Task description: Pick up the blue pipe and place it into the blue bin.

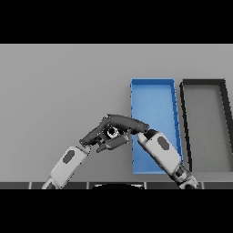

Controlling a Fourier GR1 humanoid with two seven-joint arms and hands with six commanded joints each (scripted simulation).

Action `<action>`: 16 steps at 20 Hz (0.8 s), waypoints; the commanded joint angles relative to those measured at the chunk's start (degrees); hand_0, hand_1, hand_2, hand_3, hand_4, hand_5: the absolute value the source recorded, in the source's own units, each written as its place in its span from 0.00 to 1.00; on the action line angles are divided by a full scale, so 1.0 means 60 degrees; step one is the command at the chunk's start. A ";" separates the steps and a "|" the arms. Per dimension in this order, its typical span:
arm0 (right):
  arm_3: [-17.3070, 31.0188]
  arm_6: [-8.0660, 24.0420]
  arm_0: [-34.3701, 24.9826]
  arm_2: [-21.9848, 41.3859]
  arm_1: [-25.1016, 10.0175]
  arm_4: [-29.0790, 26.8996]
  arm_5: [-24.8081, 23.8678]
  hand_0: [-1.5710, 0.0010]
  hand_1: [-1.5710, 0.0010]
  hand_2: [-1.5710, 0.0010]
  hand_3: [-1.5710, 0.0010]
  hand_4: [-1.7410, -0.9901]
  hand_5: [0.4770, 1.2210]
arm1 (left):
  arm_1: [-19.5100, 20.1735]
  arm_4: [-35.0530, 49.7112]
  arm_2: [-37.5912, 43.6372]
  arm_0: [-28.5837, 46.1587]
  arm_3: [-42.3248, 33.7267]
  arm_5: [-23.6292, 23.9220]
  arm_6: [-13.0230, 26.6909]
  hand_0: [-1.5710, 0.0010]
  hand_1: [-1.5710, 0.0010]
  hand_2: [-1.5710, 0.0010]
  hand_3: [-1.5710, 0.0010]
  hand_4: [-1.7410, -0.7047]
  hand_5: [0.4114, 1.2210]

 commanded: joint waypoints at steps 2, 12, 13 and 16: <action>-0.0082 -0.0213 -0.0027 0.0277 -0.0145 0.0406 -0.0082 0.06 0.06 0.06 0.08 0.38 0.83 | -0.0140 -0.0070 0.0038 -0.0007 0.0015 0.0038 0.0060 0.07 0.07 0.13 0.08 0.03 1.00; -0.0377 0.0276 -0.0060 0.0427 -0.0586 -0.0633 -0.0682 0.01 0.01 0.01 0.01 0.33 0.98 | 0.0350 -0.1670 0.0159 -0.0216 0.0065 -0.0894 -0.0722 0.76 0.77 0.80 0.78 0.63 0.87; -0.0373 0.0220 -0.0077 0.0494 -0.0529 -0.0666 -0.0702 0.01 0.01 0.00 0.01 0.33 0.99 | 0.0334 -0.1754 0.0178 -0.0173 0.0024 -0.0815 -0.0717 0.81 0.82 0.84 0.82 0.68 0.75; -0.0271 0.0112 -0.0129 0.0542 -0.0466 -0.0493 -0.0793 0.00 0.00 0.00 0.00 0.33 0.99 | 0.0340 -0.1878 0.0227 -0.0268 0.0173 -0.0721 -0.0396 0.90 0.91 0.92 0.91 0.77 0.46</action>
